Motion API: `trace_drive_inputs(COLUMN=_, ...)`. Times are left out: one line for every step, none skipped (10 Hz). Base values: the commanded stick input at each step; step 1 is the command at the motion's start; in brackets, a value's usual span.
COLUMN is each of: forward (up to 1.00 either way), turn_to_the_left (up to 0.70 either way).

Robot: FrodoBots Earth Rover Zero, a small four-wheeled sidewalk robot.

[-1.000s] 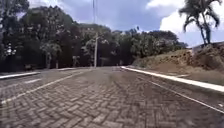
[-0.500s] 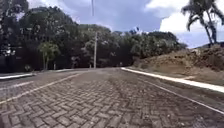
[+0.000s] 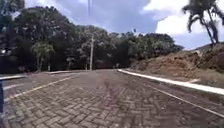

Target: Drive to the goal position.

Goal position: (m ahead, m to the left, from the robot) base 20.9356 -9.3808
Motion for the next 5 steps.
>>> trace_drive_inputs(forward=1.00, turn_to_the_left=0.00)
trace_drive_inputs(forward=1.00, turn_to_the_left=0.00)
trace_drive_inputs(forward=1.00, turn_to_the_left=0.00)
trace_drive_inputs(forward=1.00, turn_to_the_left=0.00)
trace_drive_inputs(forward=1.00, turn_to_the_left=0.00)
